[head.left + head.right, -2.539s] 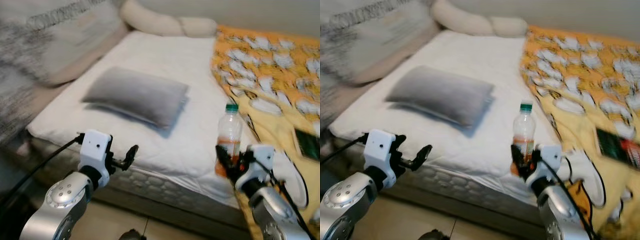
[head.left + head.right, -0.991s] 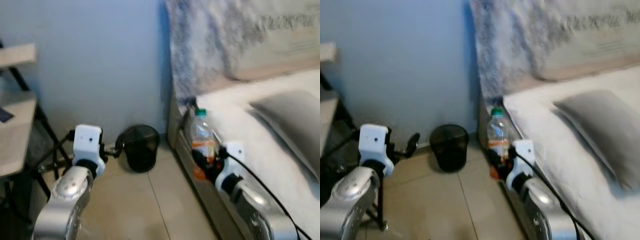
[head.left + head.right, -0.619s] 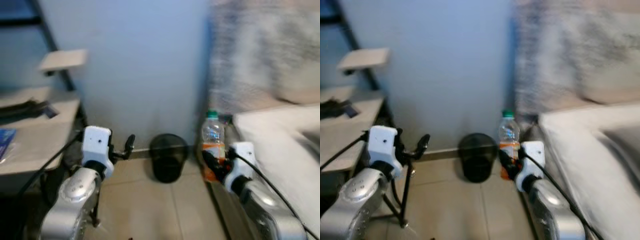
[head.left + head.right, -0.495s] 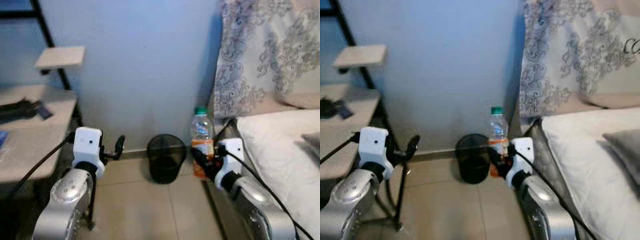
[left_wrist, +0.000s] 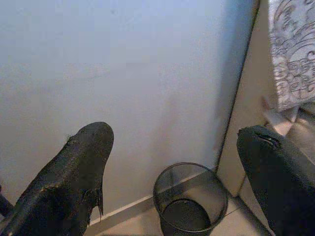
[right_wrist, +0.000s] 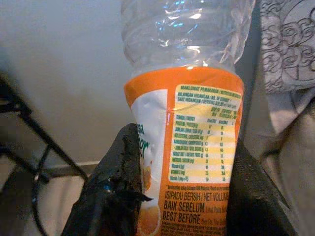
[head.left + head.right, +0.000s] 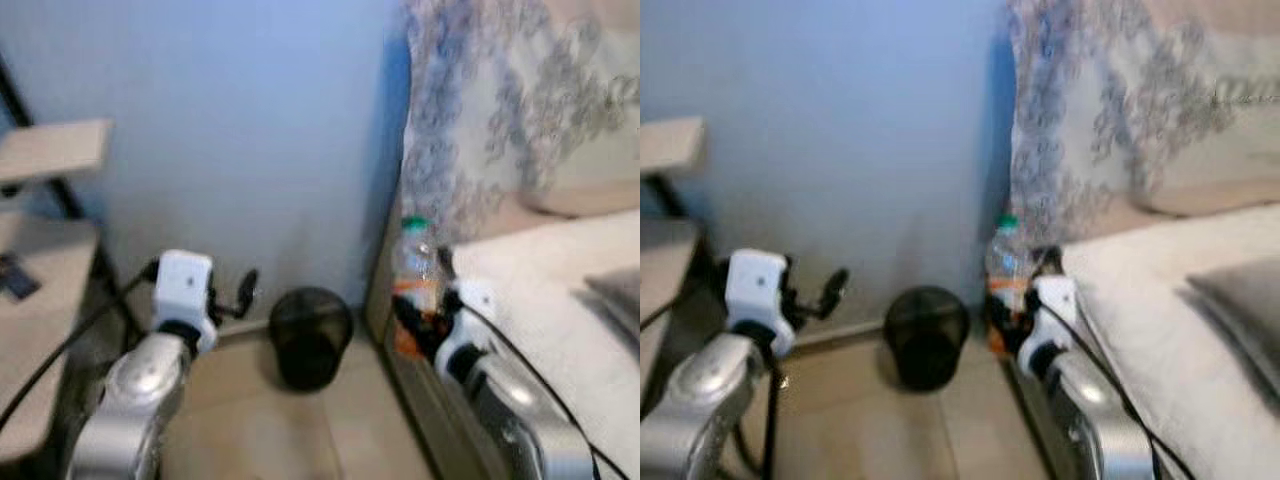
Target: Clean up the room
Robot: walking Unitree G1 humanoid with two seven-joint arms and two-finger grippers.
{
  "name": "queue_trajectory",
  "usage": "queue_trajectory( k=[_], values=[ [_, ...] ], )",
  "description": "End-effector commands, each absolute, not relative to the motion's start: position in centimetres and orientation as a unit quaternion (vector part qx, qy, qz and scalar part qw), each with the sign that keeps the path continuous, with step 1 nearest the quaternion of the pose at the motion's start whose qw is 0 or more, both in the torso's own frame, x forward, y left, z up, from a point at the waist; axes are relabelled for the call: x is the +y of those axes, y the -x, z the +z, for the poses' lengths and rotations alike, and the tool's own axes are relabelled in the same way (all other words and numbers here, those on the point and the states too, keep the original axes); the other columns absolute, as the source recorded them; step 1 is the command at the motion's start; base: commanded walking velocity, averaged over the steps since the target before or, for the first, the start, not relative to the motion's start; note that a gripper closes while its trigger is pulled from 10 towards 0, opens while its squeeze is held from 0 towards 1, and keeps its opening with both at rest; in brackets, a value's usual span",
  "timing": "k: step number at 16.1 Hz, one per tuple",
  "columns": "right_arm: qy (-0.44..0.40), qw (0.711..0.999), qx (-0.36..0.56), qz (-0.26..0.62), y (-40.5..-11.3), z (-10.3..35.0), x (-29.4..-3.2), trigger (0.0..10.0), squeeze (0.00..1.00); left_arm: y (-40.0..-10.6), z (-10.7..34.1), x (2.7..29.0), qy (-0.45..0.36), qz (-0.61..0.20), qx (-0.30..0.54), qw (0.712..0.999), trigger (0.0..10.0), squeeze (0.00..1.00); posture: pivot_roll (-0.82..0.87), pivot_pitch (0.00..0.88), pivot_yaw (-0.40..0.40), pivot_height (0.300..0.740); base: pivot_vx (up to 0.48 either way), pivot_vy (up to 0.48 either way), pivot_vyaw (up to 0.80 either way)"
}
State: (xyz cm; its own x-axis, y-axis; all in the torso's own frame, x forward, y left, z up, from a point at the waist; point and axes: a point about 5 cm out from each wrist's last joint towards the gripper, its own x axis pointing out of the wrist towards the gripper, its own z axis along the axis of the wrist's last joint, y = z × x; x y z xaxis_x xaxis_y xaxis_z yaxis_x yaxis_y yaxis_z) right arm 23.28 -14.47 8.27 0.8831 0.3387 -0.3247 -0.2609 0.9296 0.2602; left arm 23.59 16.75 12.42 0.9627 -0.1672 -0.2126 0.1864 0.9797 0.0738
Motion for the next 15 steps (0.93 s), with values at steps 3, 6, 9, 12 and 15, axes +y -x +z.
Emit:
queue_trajectory(
  k=[3, 6, 9, 12, 15],
  values=[
    [-0.101, 0.968, 0.176, 0.145, -23.55, 8.69, -15.21, 10.0, 0.0, -23.69, 12.74, 16.17, -0.047, -0.105, 0.098, 0.989, 10.0, 0.0, 0.05, 0.0, 0.007, 0.74, 0.368, 0.0, 0.0],
    [-0.099, 0.968, 0.179, 0.145, -23.56, 8.52, -15.16, 10.0, 0.0, -23.62, 12.73, 16.22, -0.05, -0.109, 0.099, 0.988, 10.0, 0.0, 0.05, 0.0, 0.009, 0.74, 0.366, 0.0, 0.0],
    [-0.099, 0.968, 0.18, 0.144, -23.53, 8.45, -15.19, 10.0, 0.0, -23.53, 12.69, 16.22, -0.053, -0.112, 0.101, 0.987, 10.0, 0.0, 0.05, 0.0, 0.012, 0.74, 0.363, 0.0, 0.0],
    [-0.058, 0.969, 0.184, 0.154, -23.67, 8.36, -15.11, 10.0, 0.0, -23.41, 12.59, 16.13, -0.056, -0.117, 0.104, 0.986, 10.0, 0.0, 0.05, 0.0, 0.012, 0.74, 0.35, 0.0, 0.27],
    [-0.069, 0.971, 0.187, 0.132, -23.75, 8.13, -15.61, 10.0, 0.0, -23.34, 12.59, 16.13, -0.057, -0.12, 0.105, 0.986, 10.0, 0.0, 0.06, 0.0, 0.013, 0.74, 0.346, 0.0, 0.53]
  ],
)
